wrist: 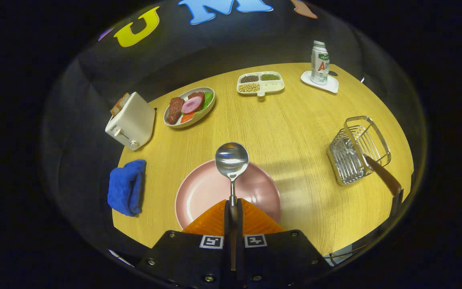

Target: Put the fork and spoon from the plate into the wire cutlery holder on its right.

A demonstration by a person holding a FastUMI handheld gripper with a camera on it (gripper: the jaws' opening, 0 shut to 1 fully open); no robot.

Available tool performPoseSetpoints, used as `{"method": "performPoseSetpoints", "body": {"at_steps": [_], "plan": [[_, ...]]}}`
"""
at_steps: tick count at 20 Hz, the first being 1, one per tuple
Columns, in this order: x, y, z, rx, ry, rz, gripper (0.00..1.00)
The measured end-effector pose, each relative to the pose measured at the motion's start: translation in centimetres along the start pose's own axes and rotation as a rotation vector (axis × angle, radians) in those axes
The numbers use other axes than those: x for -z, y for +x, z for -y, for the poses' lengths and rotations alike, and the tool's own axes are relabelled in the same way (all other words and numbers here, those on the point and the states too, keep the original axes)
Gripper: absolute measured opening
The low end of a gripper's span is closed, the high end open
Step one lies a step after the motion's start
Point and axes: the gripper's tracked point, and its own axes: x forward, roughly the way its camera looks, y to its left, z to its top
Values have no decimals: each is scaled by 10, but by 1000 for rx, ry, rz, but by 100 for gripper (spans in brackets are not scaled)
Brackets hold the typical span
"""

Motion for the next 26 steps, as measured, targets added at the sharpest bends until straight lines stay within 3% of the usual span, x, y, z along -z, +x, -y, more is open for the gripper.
{"method": "performPoseSetpoints", "body": {"at_steps": [7, 14, 26], "plan": [[-29, -30, 79, 95, 98, 64, 5], [-30, -46, 140, 160, 161, 64, 5], [-18, -44, 174, 160, 189, -52, 5]]}}
